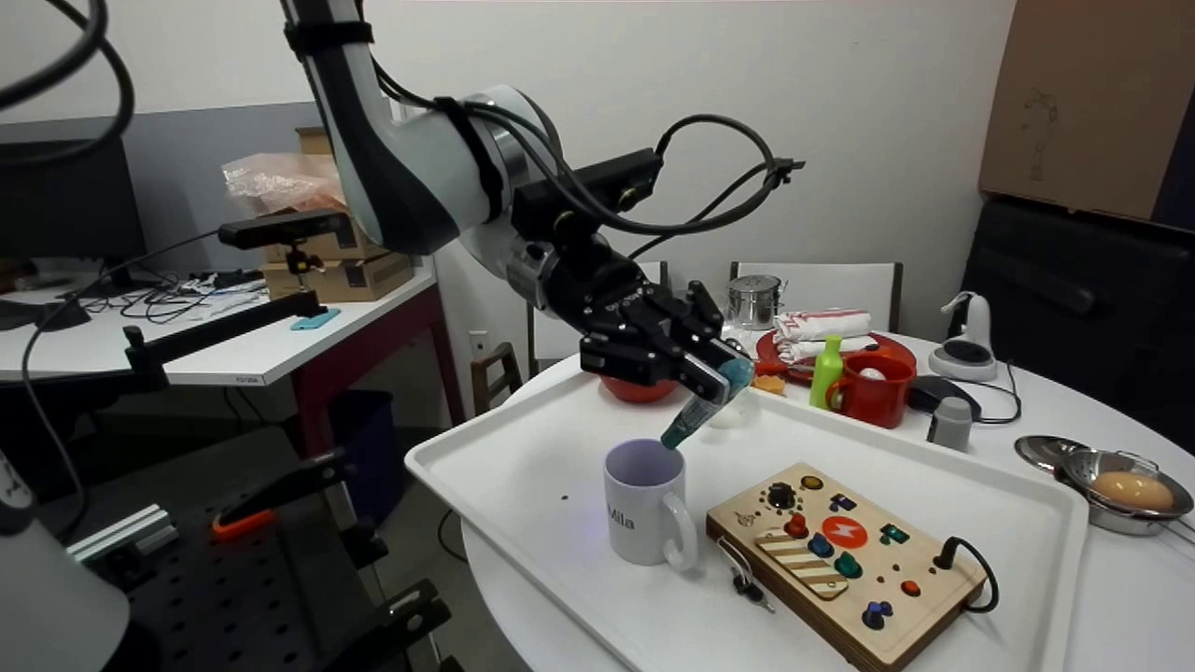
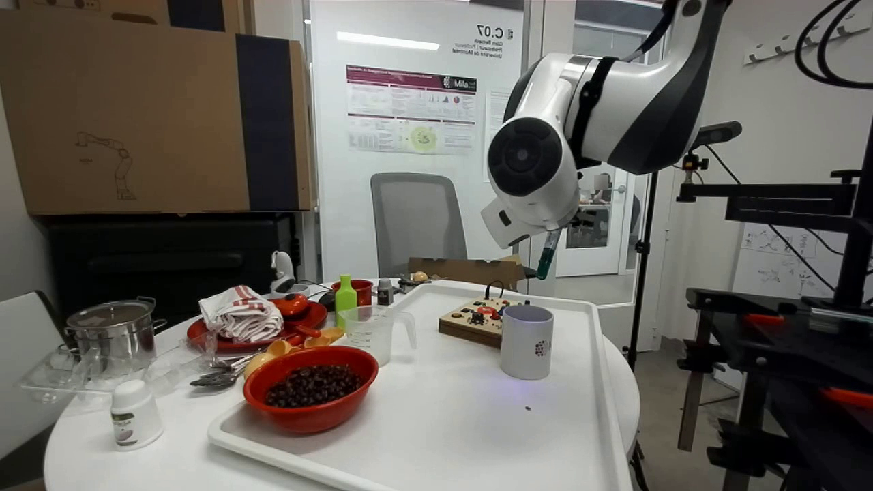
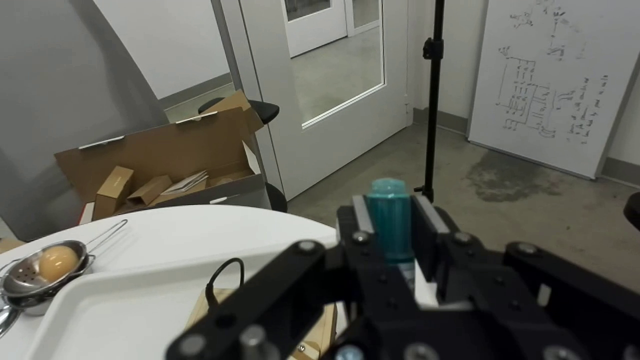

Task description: Put the green marker inside the white mug

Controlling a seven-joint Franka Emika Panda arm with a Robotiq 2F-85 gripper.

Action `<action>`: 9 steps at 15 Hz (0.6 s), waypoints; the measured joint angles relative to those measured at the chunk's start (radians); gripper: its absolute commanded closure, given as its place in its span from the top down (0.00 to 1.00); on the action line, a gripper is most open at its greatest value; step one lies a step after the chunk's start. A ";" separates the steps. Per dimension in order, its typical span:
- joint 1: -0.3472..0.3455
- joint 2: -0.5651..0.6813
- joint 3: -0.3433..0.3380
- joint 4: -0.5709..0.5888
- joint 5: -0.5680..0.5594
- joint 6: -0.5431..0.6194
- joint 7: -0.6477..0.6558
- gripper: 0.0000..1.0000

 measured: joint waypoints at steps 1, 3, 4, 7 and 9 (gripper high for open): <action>0.002 0.001 0.007 -0.003 -0.004 -0.006 0.002 0.14; 0.006 0.004 0.023 -0.004 -0.007 -0.016 0.004 0.14; 0.010 0.006 0.031 -0.004 -0.007 -0.022 0.004 0.14; 0.020 0.020 0.049 0.000 -0.007 -0.042 0.004 0.14; 0.025 0.037 0.058 0.005 -0.007 -0.050 0.004 0.14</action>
